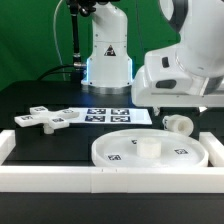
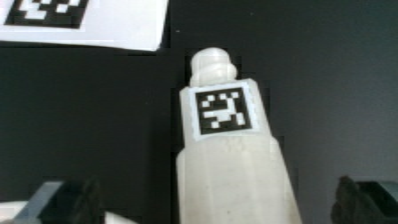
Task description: Assemble round table
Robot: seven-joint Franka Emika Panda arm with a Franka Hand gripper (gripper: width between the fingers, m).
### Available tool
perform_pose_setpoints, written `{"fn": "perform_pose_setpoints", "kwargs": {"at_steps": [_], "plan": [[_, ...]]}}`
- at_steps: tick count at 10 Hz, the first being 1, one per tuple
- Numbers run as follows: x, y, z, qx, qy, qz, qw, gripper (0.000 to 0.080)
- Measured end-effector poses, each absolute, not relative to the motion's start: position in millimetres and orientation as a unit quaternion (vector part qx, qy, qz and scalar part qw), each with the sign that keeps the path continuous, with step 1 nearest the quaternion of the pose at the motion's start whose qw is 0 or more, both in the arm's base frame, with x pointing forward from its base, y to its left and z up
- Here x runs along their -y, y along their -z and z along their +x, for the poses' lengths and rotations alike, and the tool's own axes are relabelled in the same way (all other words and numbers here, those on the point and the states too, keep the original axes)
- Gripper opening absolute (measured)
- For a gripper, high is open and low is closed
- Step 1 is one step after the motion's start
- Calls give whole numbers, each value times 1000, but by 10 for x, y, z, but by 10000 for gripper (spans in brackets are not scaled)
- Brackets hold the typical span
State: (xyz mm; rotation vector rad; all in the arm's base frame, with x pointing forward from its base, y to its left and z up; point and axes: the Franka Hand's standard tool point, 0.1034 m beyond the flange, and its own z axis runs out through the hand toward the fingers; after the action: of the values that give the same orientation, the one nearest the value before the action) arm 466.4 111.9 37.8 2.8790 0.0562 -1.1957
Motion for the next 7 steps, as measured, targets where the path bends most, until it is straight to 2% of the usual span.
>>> {"fn": "perform_pose_setpoints", "kwargs": {"at_steps": [5,6,7], "plan": [[-1141,-94,4572,-23,488,872,20,649],[-1159,-82,4607,-24,481,876,19,598],[-1159,-86,4614,-24,480,877,18,459]]}}
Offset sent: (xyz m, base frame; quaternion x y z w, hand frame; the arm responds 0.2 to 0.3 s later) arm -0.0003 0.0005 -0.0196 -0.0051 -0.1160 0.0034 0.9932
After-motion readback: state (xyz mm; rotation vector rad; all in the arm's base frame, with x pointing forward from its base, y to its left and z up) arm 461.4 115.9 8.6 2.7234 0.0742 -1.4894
